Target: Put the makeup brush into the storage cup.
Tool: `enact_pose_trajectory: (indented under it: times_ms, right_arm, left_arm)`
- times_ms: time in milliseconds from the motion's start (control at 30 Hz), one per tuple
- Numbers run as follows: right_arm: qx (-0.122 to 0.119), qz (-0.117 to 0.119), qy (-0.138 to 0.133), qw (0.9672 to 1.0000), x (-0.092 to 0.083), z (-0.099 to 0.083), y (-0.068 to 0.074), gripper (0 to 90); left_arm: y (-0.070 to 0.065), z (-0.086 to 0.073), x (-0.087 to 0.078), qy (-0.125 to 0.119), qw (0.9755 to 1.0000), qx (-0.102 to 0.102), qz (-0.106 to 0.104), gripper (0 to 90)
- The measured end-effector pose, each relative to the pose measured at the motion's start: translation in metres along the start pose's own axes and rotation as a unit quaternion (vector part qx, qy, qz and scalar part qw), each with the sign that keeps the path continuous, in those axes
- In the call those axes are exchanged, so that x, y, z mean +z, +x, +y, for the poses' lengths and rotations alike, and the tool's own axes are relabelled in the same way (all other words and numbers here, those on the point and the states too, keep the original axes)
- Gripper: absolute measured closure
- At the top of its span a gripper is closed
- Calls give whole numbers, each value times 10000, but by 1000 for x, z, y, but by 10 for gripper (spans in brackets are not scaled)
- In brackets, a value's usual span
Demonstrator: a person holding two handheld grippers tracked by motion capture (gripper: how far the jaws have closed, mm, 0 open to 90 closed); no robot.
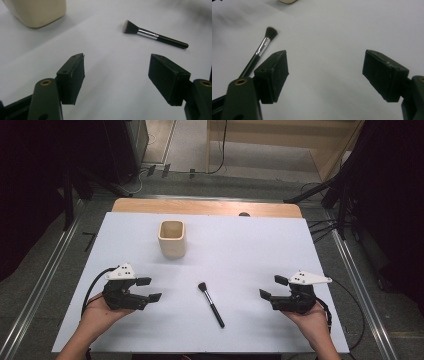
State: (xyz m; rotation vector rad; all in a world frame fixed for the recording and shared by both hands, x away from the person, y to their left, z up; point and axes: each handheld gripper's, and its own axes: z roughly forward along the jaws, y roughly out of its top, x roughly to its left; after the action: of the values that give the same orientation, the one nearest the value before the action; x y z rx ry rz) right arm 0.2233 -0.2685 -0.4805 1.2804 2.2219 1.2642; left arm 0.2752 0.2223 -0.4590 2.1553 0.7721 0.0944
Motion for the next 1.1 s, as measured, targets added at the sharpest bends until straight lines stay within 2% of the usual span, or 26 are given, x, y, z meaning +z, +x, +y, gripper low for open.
enact_pose_trajectory:
  times_ms: [233, 900, 1100]
  right_arm:
    - [-20, -38, 18, 10000, 2, 1, 1, 220]
    - [117, -168, 75, 9998, 1, 0, -3, 233]
    - [117, -187, 79, 9997, 1, 0, -3, 235]
  left_arm:
    - [2, -1, -1, 36, 9999, -112, 8, 301]
    - [3, -2, 0, 67, 9999, -123, 10, 295]
    - [4, -1, 1, 105, 9998, -180, -15, 291]
